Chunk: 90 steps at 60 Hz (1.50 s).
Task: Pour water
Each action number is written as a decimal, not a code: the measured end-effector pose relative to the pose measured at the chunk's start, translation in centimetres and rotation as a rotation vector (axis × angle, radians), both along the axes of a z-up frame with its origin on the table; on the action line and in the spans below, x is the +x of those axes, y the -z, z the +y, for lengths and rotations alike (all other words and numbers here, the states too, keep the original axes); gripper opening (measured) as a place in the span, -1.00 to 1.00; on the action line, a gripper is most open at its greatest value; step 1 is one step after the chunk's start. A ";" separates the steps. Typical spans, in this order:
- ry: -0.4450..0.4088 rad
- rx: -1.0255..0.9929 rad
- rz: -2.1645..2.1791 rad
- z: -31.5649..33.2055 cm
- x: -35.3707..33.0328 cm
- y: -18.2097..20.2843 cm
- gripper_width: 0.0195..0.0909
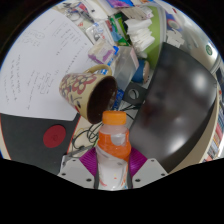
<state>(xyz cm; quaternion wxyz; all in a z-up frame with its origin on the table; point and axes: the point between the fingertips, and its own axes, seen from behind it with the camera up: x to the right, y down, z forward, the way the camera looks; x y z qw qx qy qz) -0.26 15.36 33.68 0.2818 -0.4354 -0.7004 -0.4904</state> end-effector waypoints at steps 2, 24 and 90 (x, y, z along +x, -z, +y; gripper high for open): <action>-0.008 -0.003 -0.017 0.1 -0.1 0.3 -0.48; 0.082 -0.078 0.263 -1.0 -0.2 -1.1 -0.48; 0.431 -0.053 1.896 -0.2 9.2 3.6 -0.32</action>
